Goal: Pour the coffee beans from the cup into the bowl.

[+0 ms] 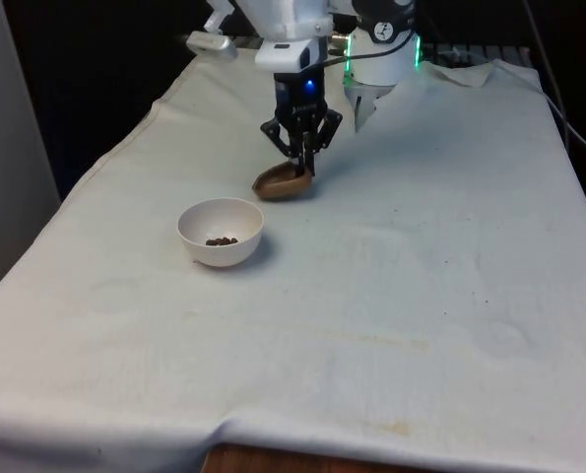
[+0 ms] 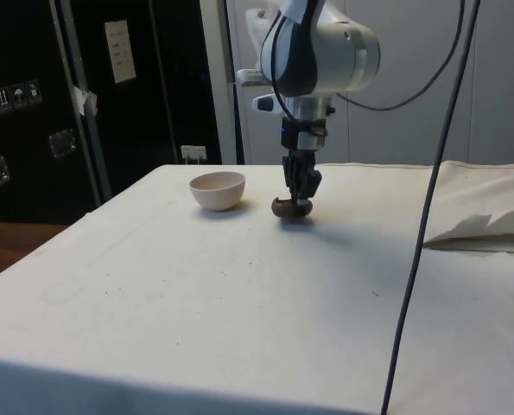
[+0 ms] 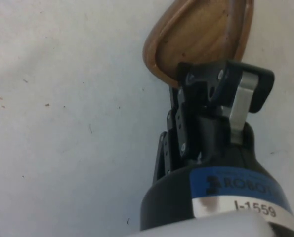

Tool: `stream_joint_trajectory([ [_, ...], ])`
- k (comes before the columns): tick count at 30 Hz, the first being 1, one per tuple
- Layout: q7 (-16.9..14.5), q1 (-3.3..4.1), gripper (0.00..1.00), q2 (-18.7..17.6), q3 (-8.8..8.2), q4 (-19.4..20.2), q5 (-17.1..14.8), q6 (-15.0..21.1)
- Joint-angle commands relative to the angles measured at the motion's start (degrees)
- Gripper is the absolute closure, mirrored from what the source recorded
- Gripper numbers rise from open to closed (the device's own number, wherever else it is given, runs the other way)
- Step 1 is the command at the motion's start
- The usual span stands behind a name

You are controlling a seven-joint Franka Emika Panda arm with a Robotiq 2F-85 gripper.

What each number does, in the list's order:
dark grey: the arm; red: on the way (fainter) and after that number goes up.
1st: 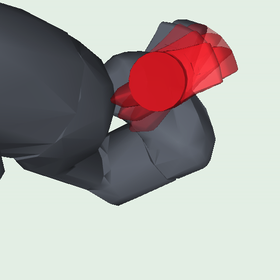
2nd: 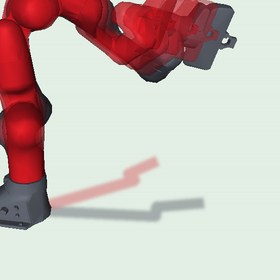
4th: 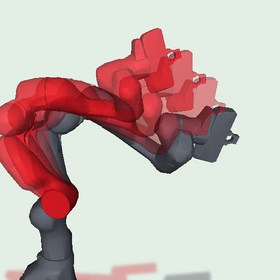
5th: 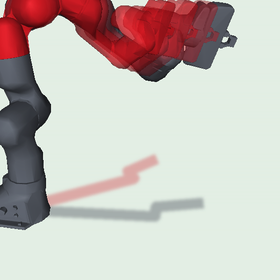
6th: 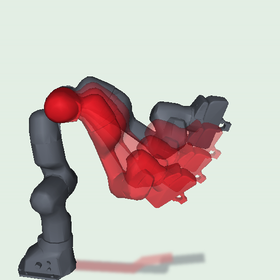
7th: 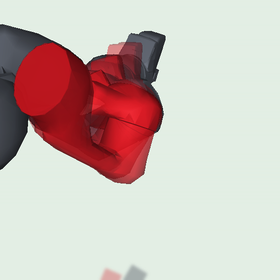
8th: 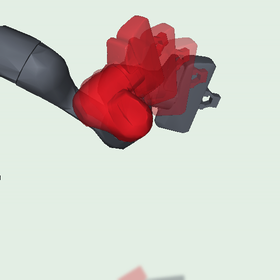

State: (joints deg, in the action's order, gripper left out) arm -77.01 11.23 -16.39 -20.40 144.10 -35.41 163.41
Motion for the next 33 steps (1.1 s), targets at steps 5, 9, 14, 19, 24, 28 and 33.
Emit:
stream_joint_trajectory([
  [5, 2.12, 0.8, 0.98, -0.34, 1.15, 1.83, 1.03, 4.13],
  [9, 2.69, 0.86, 0.98, -0.4, 2.23, 2.41, 0.92, 5.61],
  [14, 3.44, 0.29, 0.98, -0.46, 4.13, 2.81, 0.86, 7.28],
  [19, 3.32, -0.11, 0.94, -0.4, 4.98, 2.75, 0.63, 7.33],
  [24, 3.32, -0.4, 0.69, -0.4, 5.39, 2.69, 0.52, 7.33],
  [28, 3.27, -0.69, 0.43, -0.4, 5.79, 2.69, 0.52, 7.33],
  [33, 3.32, -0.92, 0.2, -0.4, 6.02, 2.69, 0.52, 7.33],
])
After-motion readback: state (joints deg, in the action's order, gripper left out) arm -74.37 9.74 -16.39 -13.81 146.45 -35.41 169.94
